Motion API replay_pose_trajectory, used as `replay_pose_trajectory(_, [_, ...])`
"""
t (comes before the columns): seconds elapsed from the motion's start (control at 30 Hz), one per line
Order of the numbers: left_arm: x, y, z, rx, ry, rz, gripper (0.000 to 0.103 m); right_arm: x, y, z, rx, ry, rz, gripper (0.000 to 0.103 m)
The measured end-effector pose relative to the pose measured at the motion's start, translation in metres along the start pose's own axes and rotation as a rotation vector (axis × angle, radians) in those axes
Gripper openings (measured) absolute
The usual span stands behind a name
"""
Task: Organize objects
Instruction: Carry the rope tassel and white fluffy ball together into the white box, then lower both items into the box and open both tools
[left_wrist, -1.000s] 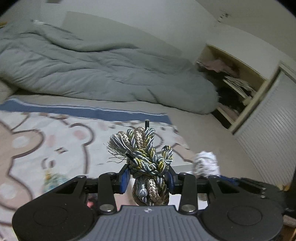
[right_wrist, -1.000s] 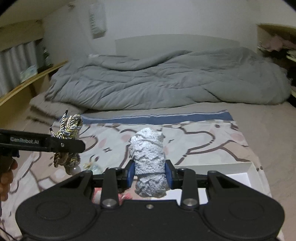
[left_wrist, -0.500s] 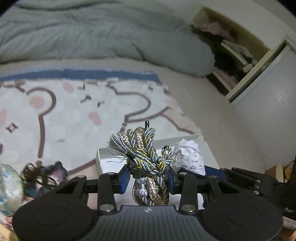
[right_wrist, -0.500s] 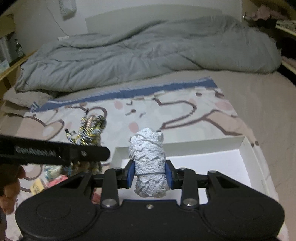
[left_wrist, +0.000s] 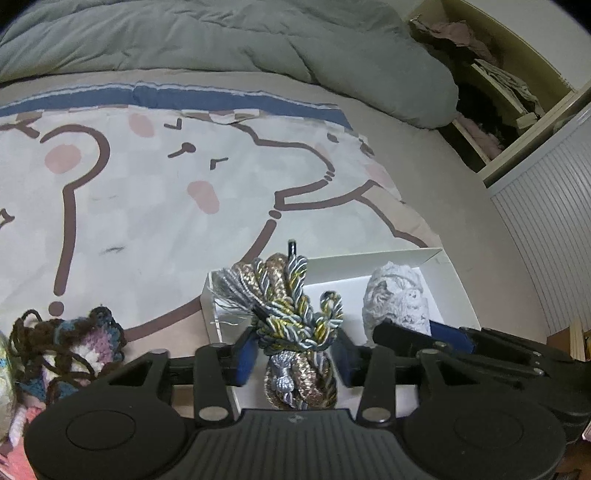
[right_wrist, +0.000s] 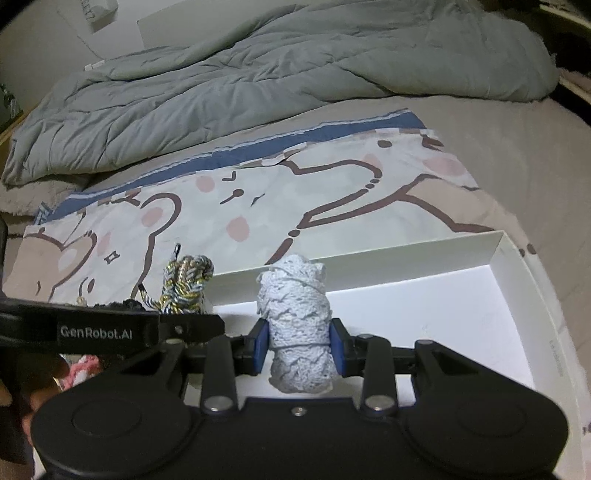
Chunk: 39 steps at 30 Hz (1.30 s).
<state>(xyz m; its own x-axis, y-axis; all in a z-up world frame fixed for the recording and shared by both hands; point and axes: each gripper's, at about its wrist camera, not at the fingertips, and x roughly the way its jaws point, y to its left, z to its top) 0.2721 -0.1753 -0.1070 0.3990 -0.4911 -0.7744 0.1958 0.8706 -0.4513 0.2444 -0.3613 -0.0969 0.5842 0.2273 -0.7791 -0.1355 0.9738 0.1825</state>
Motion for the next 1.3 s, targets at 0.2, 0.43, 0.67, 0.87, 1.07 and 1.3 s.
replay_pose_trajectory(0.2, [-0.007, 0.001, -0.003, 0.004, -0.005, 0.013, 0.057, -0.001, -0.009, 0.0, 0.045, -0.007, -0.009, 0.049])
replay_pose_trajectory(0.43, [-0.027, -0.007, -0.006, 0.038, -0.029, 0.024, 0.057, -0.013, -0.007, -0.004, 0.036, -0.016, -0.008, 0.049])
replay_pose_trajectory(0.67, [-0.06, -0.012, -0.016, 0.071, -0.072, 0.067, 0.057, -0.042, -0.001, -0.009, 0.033, -0.064, 0.0, 0.049])
replay_pose_trajectory(0.87, [-0.09, -0.012, -0.025, 0.092, -0.112, 0.108, 0.057, -0.07, 0.008, -0.015, 0.025, -0.105, 0.005, 0.049])
replay_pose_trajectory(1.07, [-0.119, -0.016, -0.035, 0.108, -0.152, 0.134, 0.057, -0.094, 0.019, -0.02, 0.011, -0.133, -0.012, 0.049])
replay_pose_trajectory(1.3, [-0.147, -0.025, -0.047, 0.152, -0.193, 0.166, 0.06, -0.122, 0.025, -0.026, 0.01, -0.17, -0.04, 0.052])
